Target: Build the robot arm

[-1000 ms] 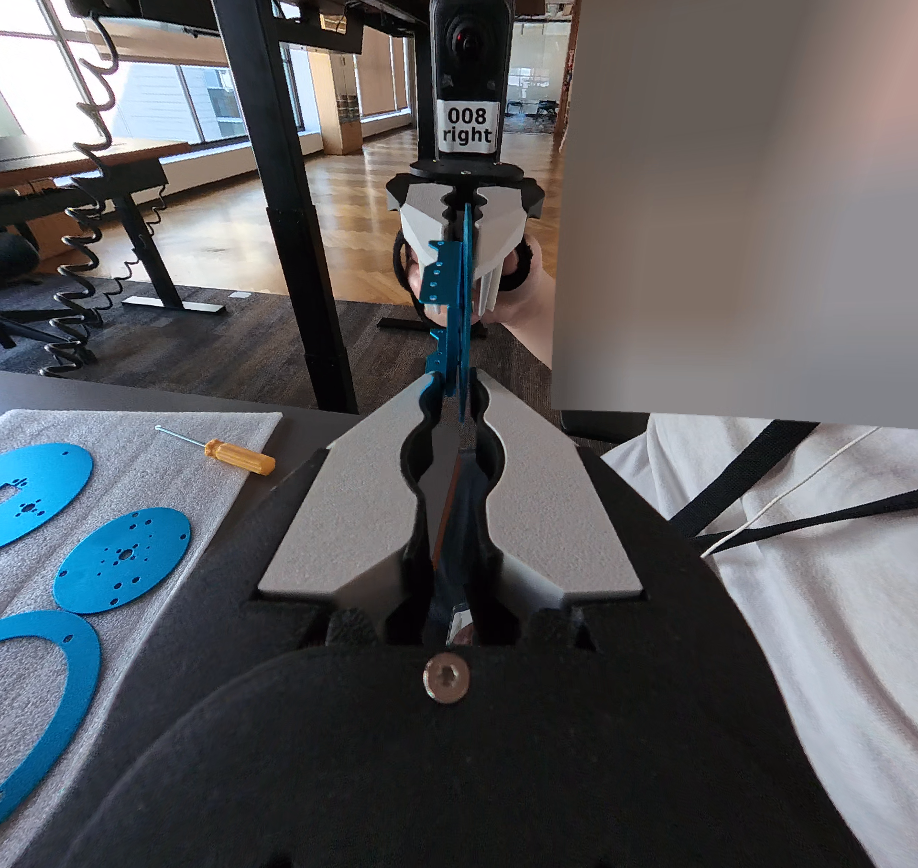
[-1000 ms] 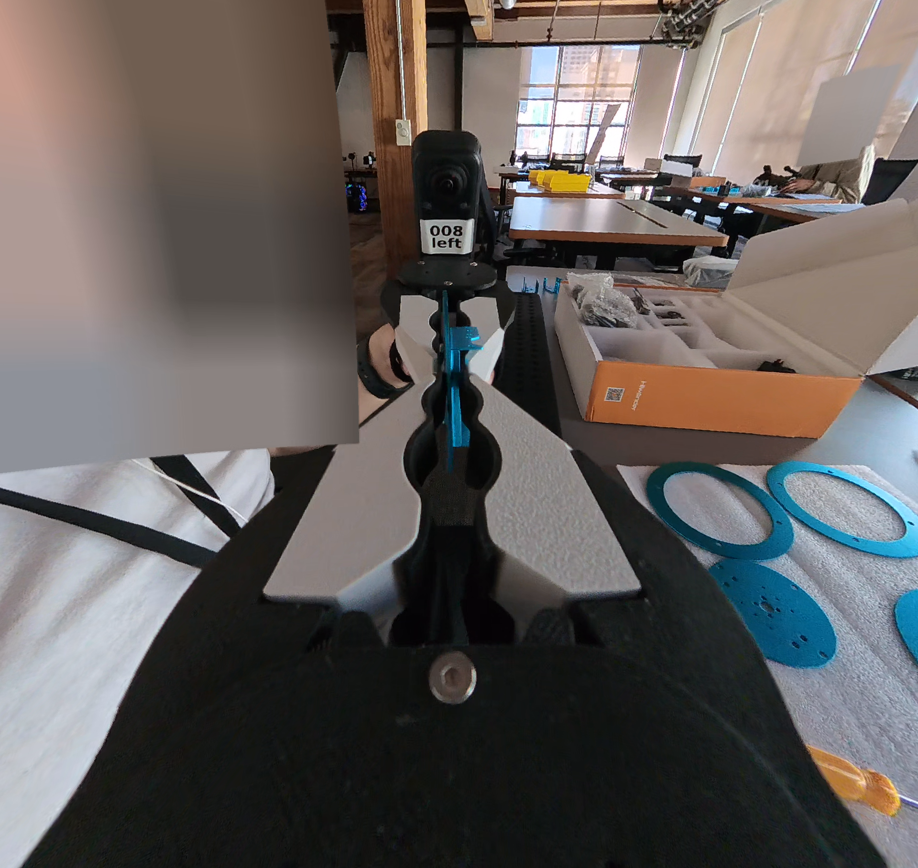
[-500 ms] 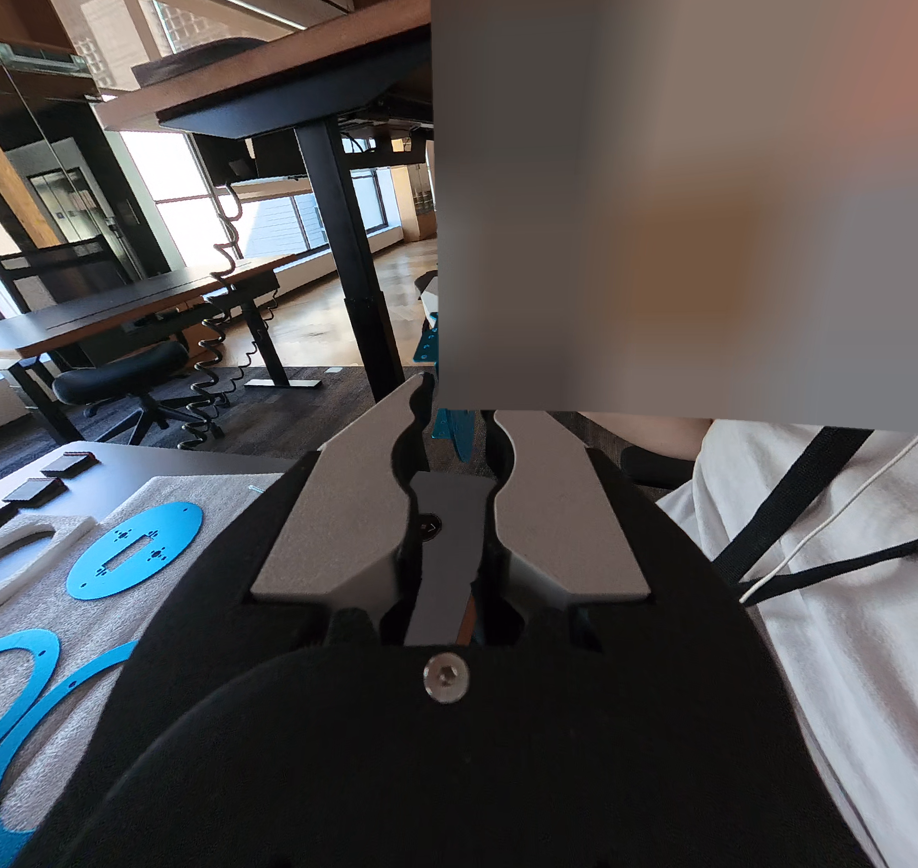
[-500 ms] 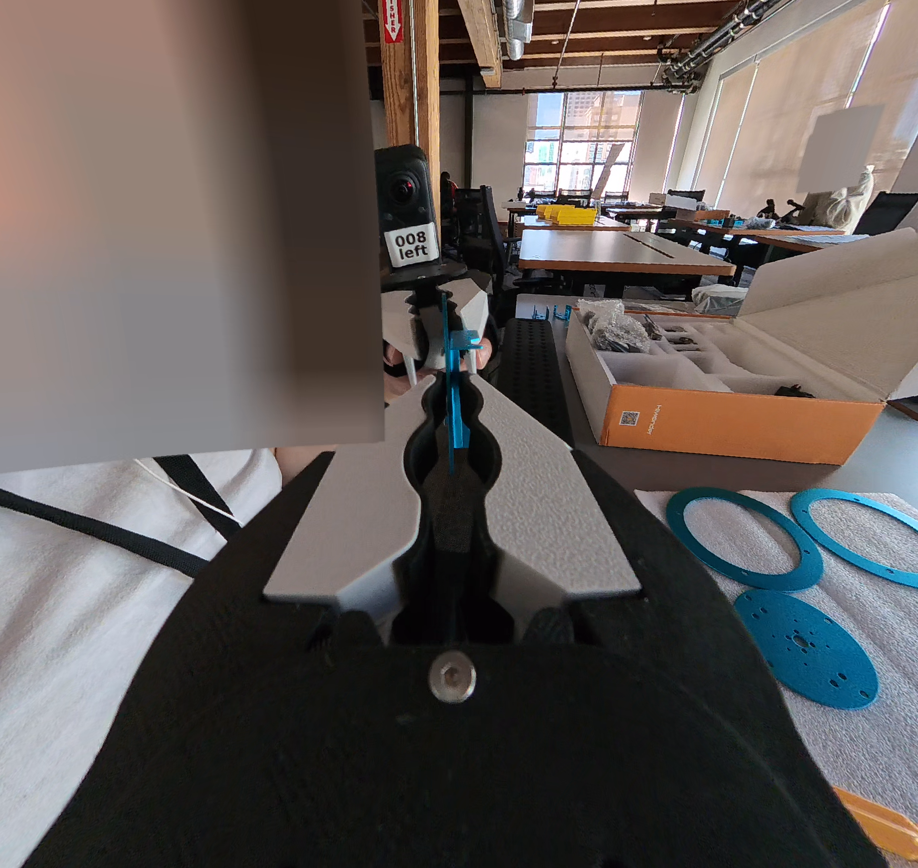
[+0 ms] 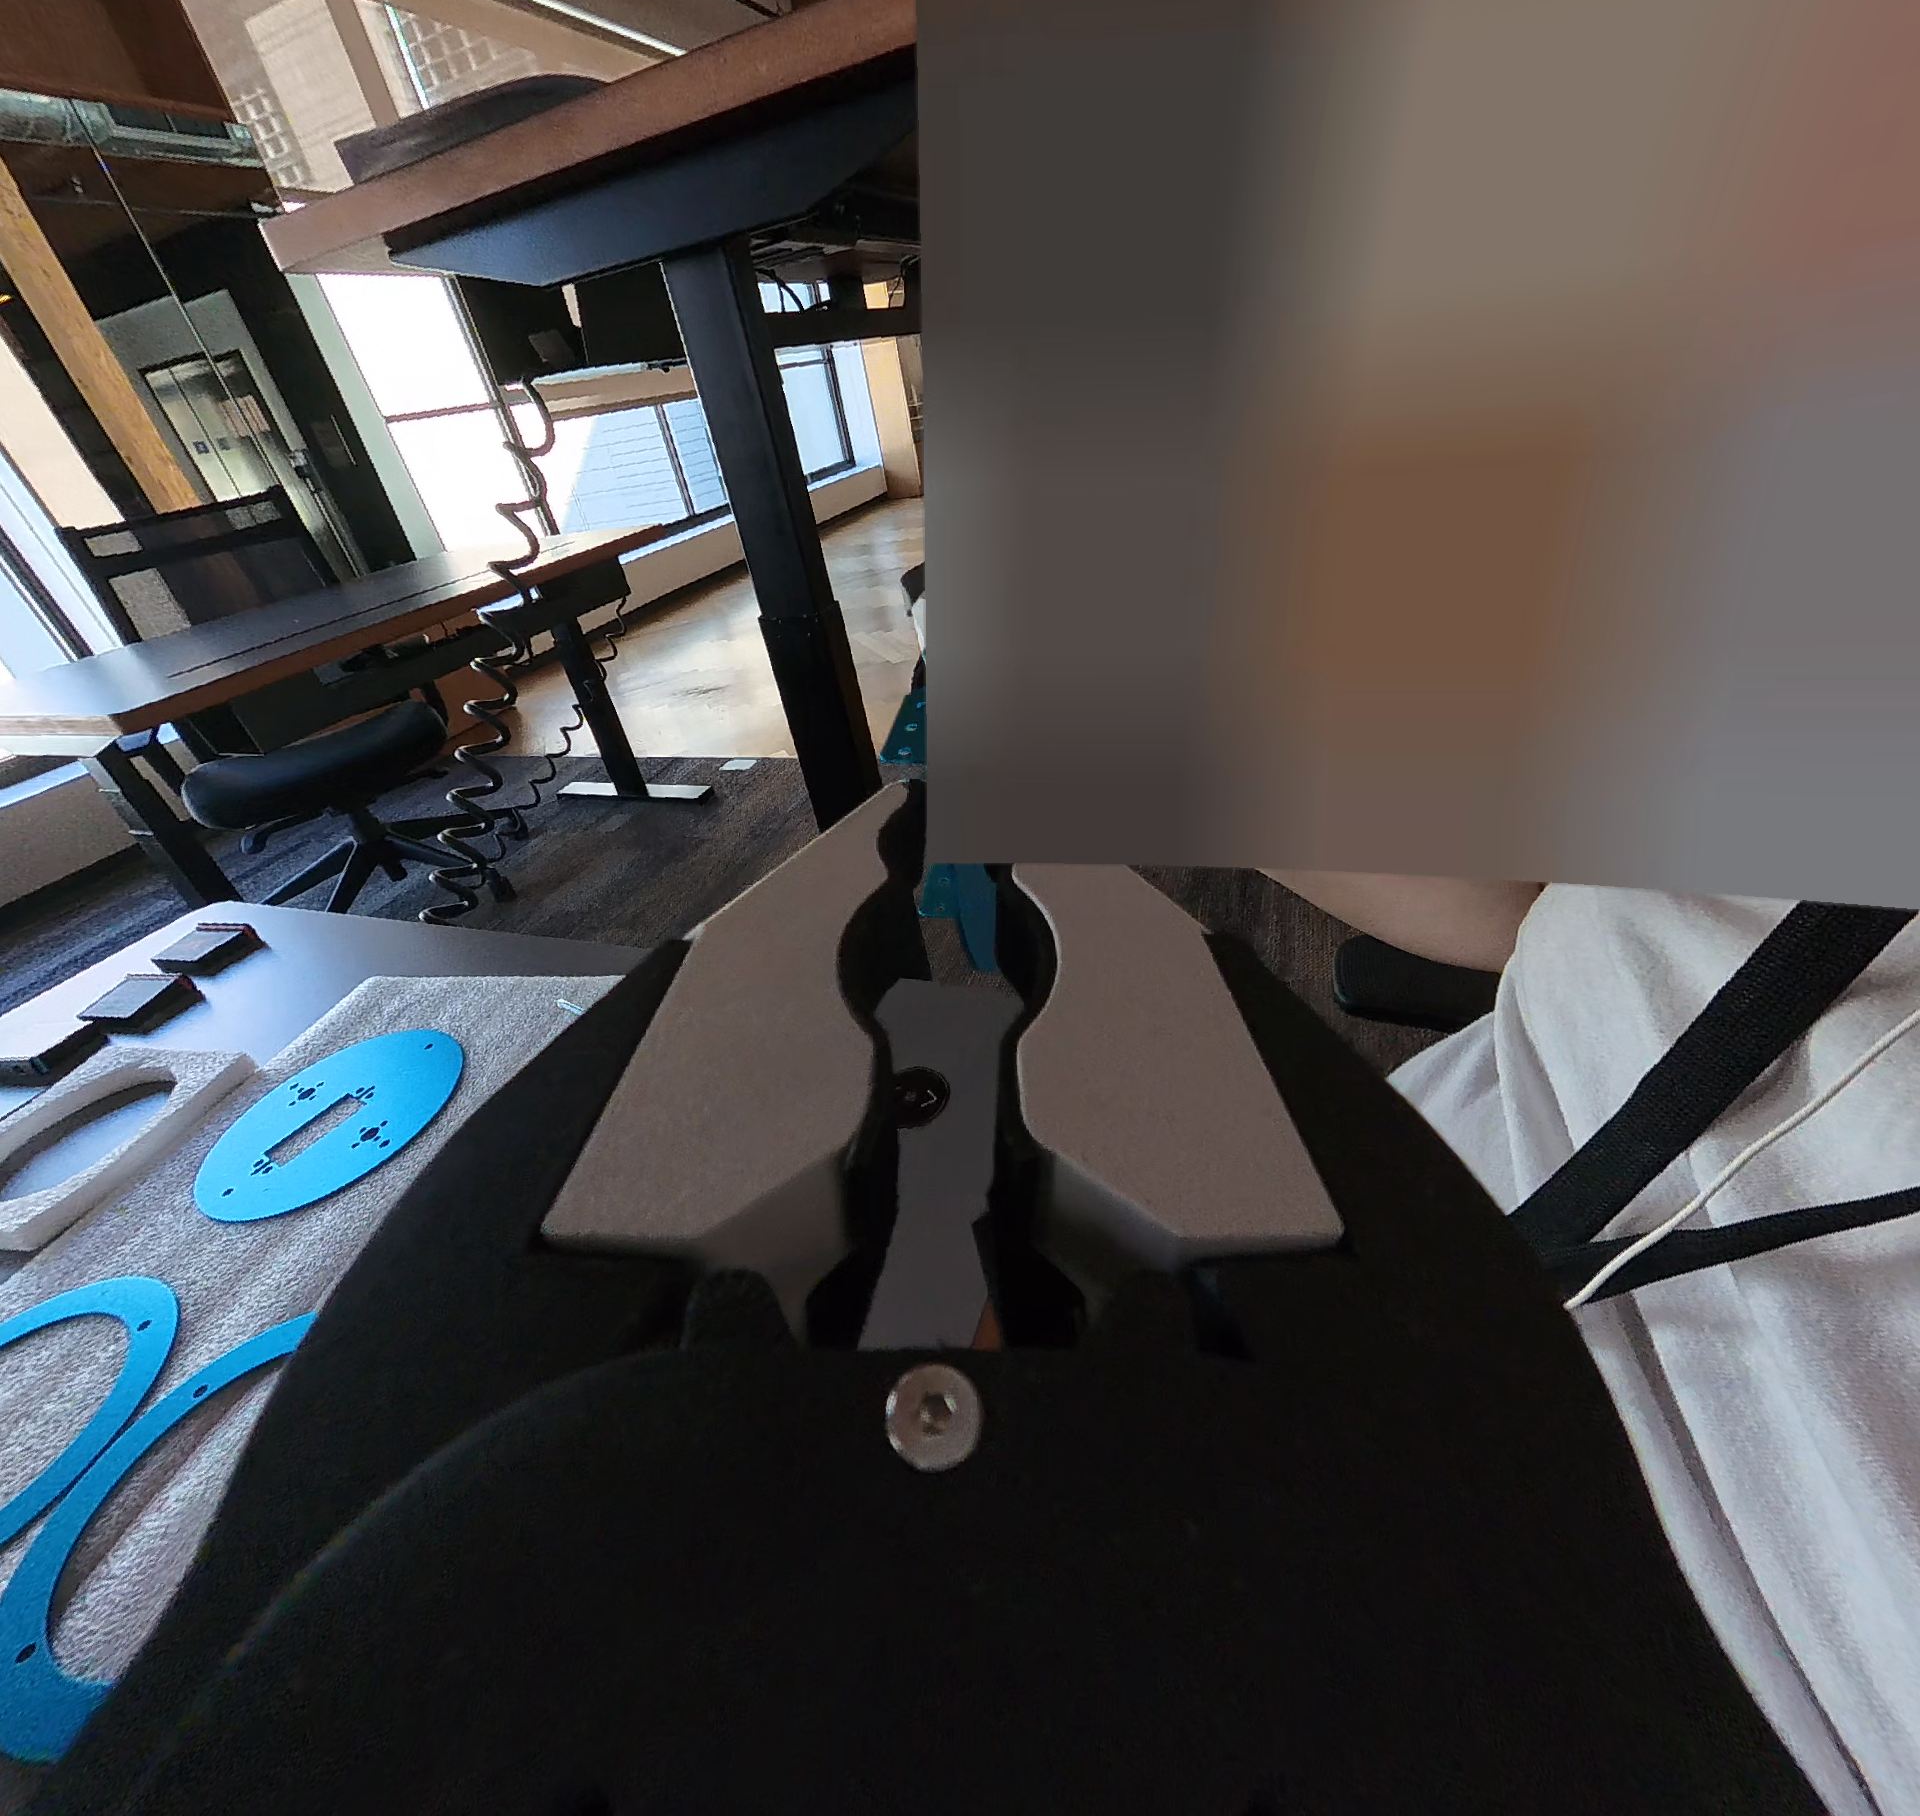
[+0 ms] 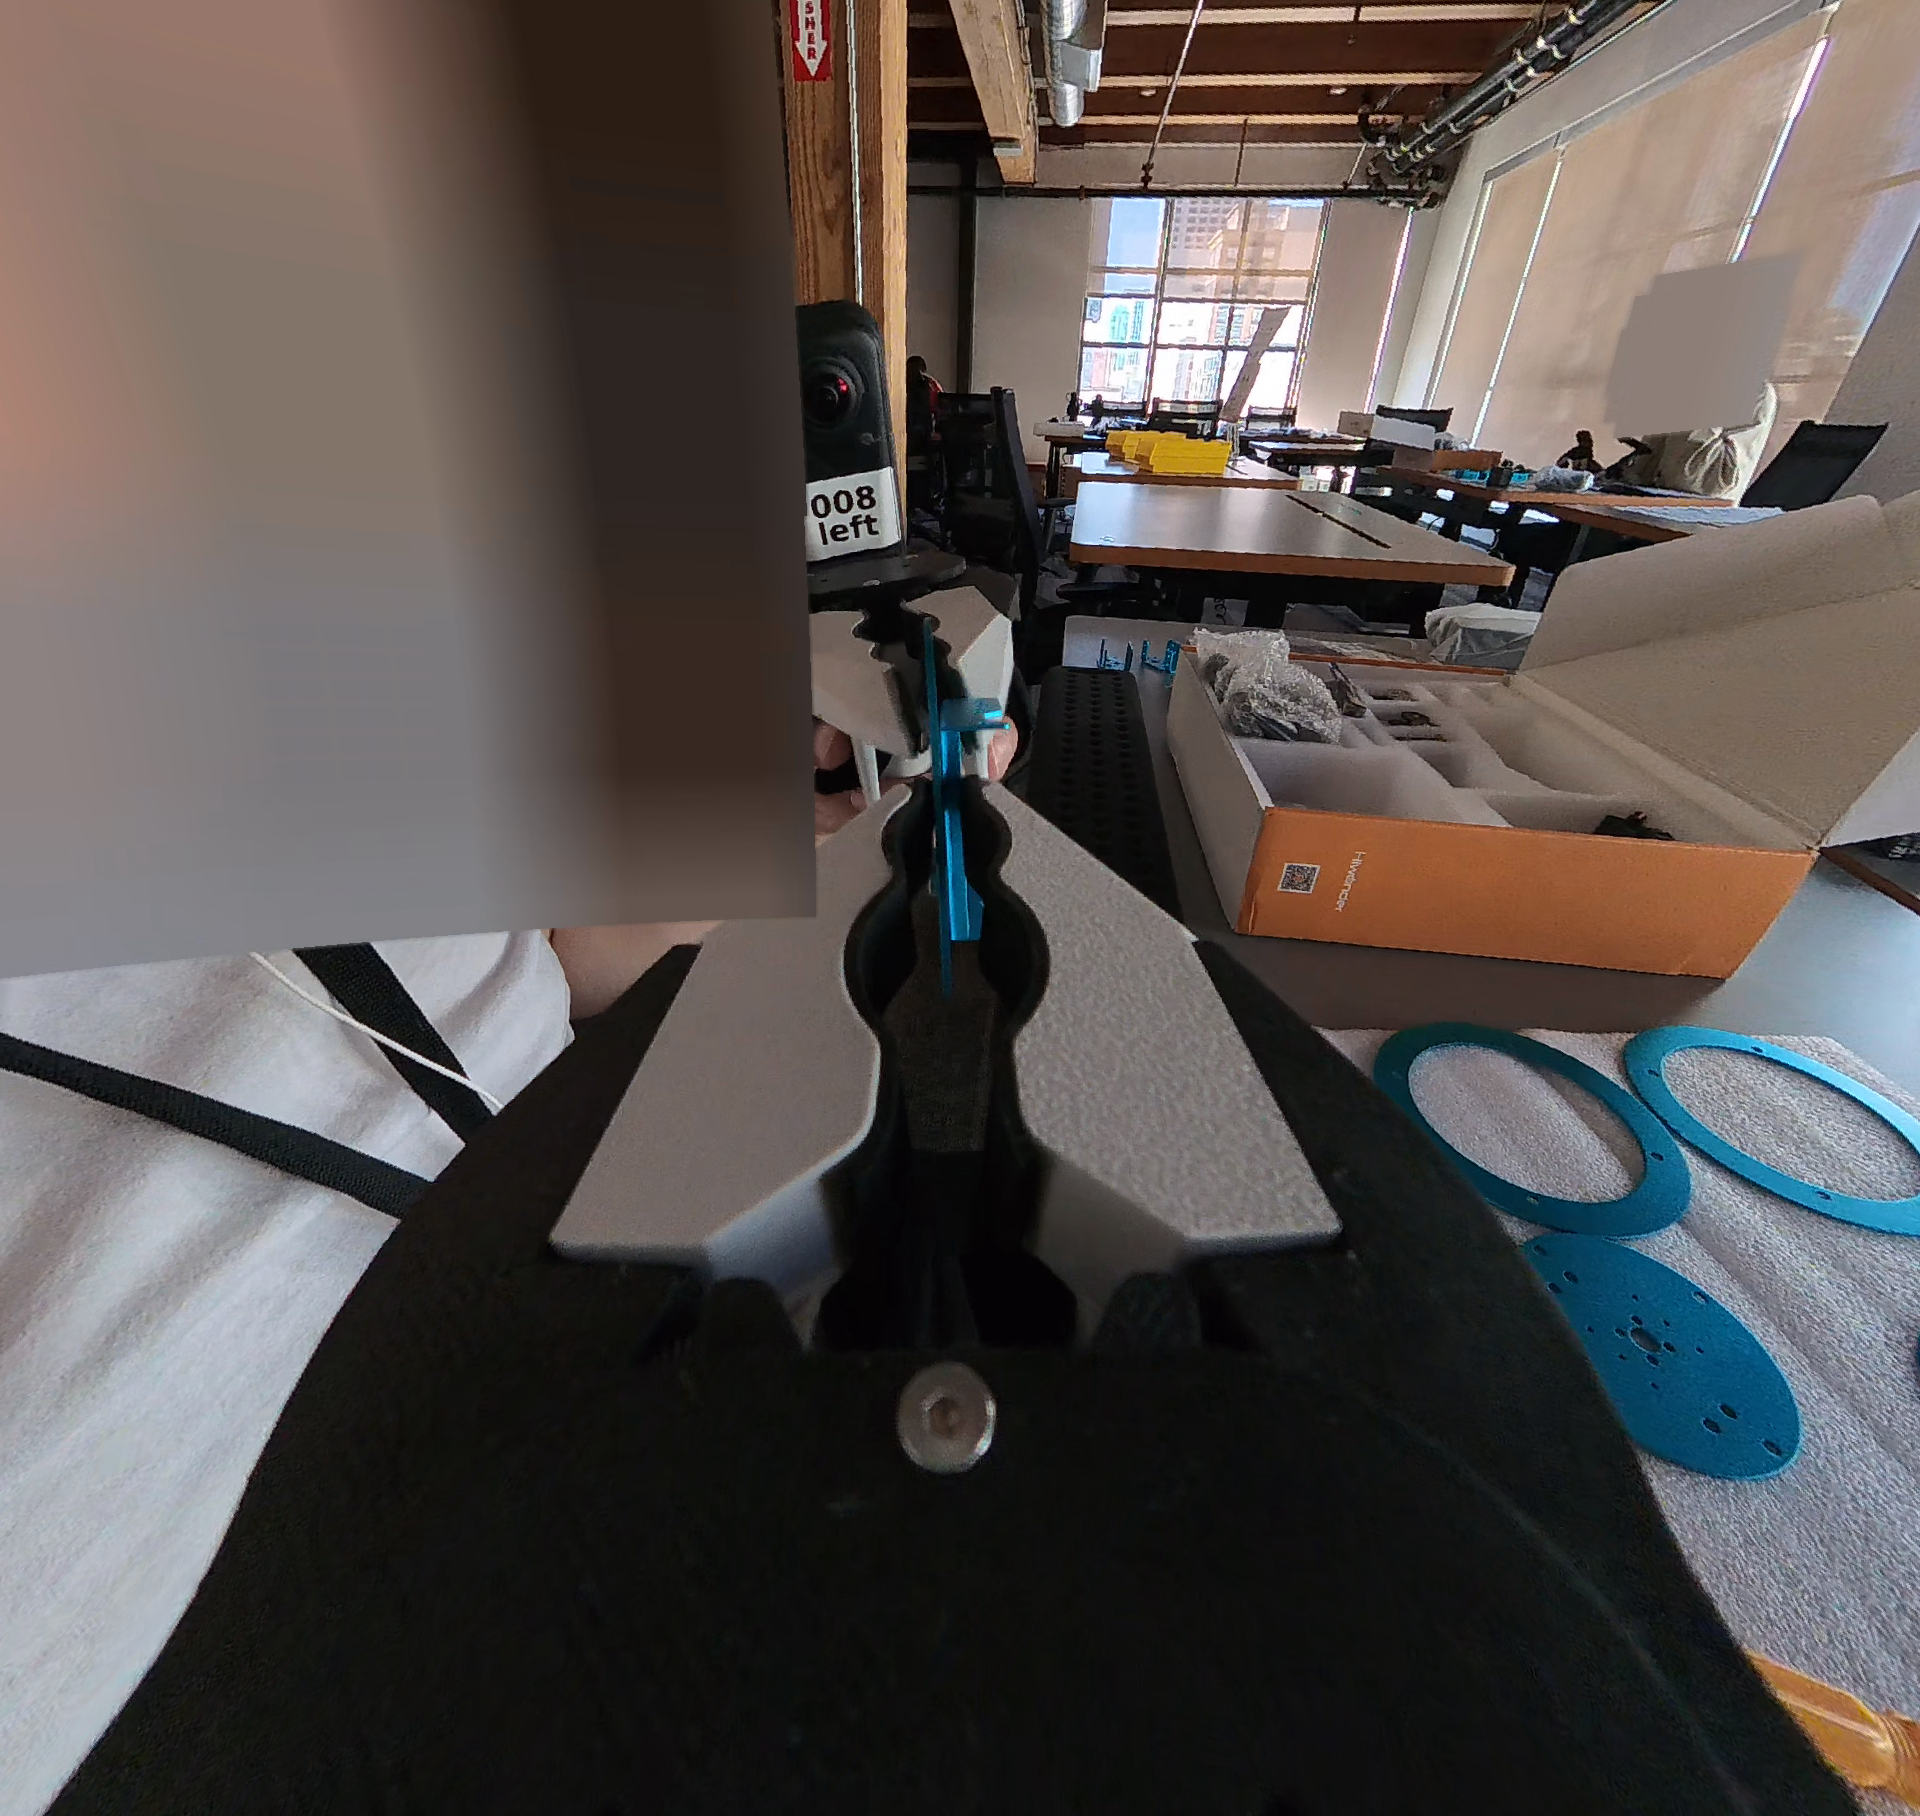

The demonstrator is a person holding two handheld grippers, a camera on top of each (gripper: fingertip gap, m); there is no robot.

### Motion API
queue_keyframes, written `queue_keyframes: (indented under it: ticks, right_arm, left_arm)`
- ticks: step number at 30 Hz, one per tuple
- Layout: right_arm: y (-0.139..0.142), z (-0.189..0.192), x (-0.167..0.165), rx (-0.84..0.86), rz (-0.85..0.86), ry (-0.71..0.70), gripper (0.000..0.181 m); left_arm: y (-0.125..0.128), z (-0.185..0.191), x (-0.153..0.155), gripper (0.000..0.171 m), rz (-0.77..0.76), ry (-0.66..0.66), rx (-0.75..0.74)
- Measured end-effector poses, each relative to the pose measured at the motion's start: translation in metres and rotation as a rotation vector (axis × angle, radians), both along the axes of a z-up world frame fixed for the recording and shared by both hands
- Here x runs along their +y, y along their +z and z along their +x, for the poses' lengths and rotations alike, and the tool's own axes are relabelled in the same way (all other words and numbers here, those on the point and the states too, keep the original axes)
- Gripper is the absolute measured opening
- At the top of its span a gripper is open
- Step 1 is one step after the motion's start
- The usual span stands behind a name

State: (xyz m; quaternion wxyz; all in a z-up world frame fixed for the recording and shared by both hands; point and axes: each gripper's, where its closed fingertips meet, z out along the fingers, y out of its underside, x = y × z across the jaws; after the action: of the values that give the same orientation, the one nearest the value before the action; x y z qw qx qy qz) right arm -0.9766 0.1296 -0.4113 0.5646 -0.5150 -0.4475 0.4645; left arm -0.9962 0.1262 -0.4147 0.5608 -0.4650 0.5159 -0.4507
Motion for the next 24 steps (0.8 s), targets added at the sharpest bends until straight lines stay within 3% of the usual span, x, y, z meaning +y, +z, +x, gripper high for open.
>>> queue_keyframes:
  ticks: [24]
  right_arm:
    - [0.0047, 0.0007, 0.0062, 0.098, -0.064, -0.004, 0.004]
  left_arm:
    - [0.0049, 0.0019, 0.0088, 0.007, -0.107, 0.018, -0.17]
